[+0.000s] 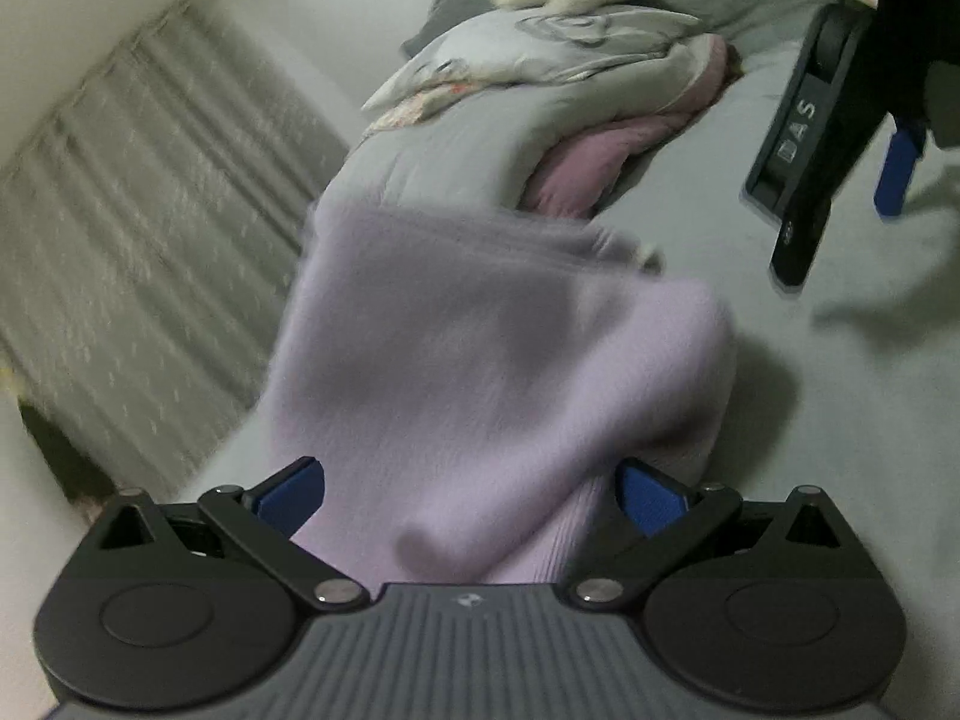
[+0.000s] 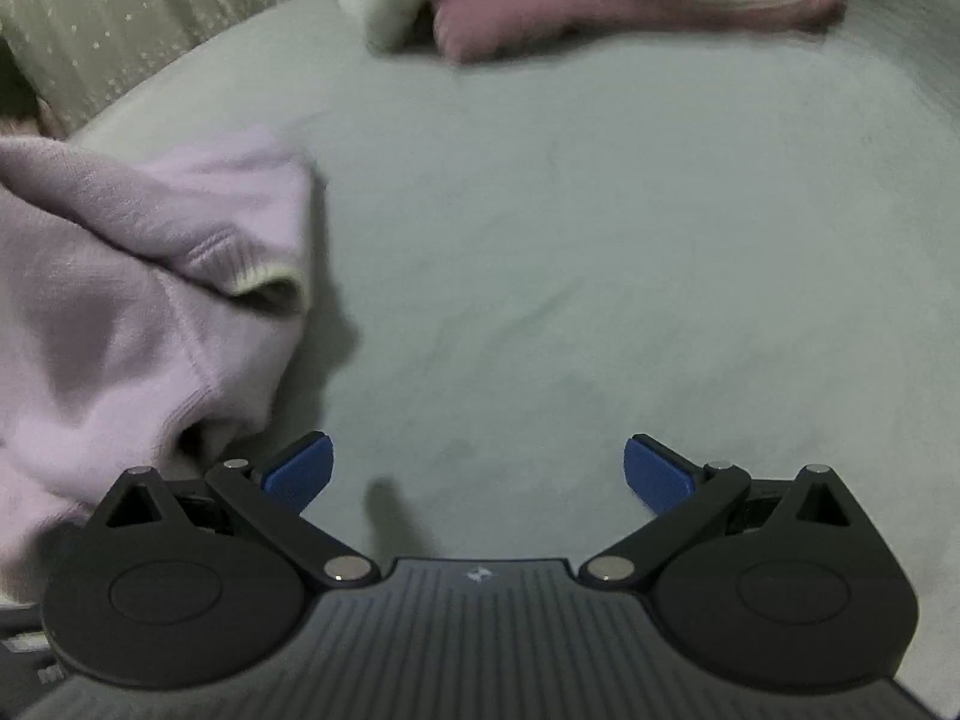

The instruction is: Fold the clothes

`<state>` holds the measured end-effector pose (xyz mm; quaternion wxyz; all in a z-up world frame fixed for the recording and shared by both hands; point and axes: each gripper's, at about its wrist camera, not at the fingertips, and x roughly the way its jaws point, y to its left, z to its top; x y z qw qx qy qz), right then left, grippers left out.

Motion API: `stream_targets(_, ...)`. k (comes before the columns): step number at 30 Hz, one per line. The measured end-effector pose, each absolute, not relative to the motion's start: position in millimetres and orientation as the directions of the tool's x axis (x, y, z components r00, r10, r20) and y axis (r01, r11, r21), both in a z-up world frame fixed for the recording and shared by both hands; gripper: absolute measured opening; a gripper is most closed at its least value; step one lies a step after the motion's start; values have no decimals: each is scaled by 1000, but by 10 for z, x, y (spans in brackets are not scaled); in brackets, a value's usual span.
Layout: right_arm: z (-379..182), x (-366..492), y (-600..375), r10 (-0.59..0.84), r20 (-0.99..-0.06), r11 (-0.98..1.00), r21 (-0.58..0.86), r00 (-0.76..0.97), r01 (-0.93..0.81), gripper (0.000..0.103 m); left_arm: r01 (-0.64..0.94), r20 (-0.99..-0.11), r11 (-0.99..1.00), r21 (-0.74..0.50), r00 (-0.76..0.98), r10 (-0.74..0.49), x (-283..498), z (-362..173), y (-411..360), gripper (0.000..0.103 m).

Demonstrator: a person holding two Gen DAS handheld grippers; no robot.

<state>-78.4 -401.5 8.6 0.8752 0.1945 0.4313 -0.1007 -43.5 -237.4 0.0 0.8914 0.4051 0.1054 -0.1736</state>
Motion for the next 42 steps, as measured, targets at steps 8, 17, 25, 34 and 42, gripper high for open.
stream_targets(8,384,-674,-4297,69,-747,838,402,661,367,103,515,-509,770,377,810,-293,61,263,-2253,19)
stream_targets(17,359,-479,-4546,85,-661,805,486,746,339,102,480,-411,877,1,800,-437,-146,1360,-1336,16)
stream_targets(25,439,-367,-4241,139,-551,893,429,823,136,102,367,-301,891,-266,847,-439,-613,1964,-29,14)
stream_targets(34,305,-266,-3695,126,-618,976,219,776,16,102,269,-419,963,-15,873,-251,-619,1268,400,27)
stream_targets(42,222,-293,-3677,98,-653,972,224,751,68,102,223,-268,896,384,955,-123,-1220,1158,-176,69)
